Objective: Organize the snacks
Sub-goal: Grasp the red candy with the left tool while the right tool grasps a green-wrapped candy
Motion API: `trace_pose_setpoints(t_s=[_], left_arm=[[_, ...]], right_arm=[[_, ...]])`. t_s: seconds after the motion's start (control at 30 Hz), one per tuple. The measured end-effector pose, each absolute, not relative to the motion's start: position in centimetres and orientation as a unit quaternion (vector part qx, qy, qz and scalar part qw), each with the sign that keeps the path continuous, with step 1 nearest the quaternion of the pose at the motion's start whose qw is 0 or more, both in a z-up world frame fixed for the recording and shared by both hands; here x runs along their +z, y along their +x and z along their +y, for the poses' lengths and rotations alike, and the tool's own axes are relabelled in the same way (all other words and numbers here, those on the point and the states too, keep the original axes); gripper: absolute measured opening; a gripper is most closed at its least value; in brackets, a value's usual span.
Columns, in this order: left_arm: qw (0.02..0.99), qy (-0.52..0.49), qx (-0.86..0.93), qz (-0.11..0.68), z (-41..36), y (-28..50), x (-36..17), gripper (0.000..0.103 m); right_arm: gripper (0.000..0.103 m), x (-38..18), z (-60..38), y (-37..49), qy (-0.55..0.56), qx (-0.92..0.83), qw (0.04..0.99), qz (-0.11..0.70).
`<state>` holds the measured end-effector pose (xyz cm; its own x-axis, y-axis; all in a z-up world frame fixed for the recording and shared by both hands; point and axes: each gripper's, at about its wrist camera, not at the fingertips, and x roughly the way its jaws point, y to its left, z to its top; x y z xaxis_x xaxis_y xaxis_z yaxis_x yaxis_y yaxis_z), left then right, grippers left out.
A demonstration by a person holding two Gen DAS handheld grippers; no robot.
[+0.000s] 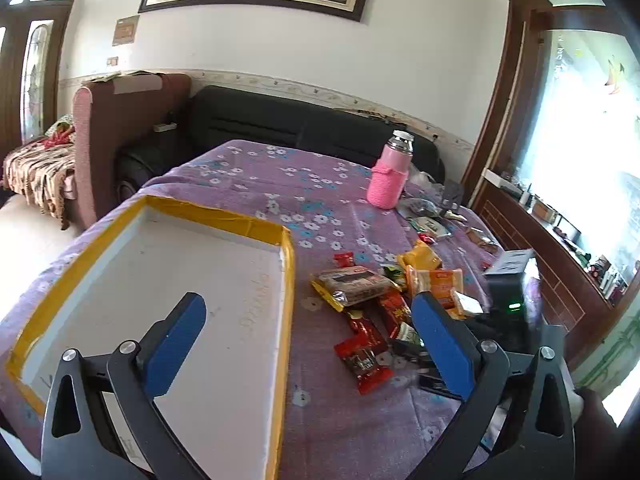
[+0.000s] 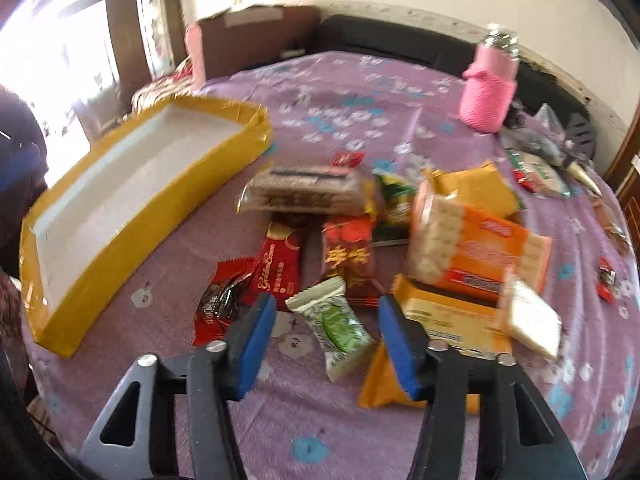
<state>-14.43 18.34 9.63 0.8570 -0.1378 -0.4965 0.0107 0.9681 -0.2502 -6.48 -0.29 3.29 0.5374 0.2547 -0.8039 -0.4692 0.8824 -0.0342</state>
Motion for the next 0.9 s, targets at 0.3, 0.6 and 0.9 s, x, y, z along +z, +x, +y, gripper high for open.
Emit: trace_pose_setpoints(t_s=[0.3,0.6,0.9], left_arm=[[0.941,-0.102,-0.058,0.318,16.4,-13.1,8.1,0.103],[0.907,-0.108,-0.118,0.391,13.7,-11.4,5.3,0.034],[0.886,-0.068,-0.111,0.444,10.1,-8.6,2.8,0.036]], right_arm=[[0.028,1.5,-0.6,-6.2,-0.093,0.211,0.867,0.442],[0.023,2.9,-4.3,-6.5,0.025,0.25,0.868,0.427],[0.023,4.4,-8.7,-6.1,0.13,0.259,0.868,0.403]])
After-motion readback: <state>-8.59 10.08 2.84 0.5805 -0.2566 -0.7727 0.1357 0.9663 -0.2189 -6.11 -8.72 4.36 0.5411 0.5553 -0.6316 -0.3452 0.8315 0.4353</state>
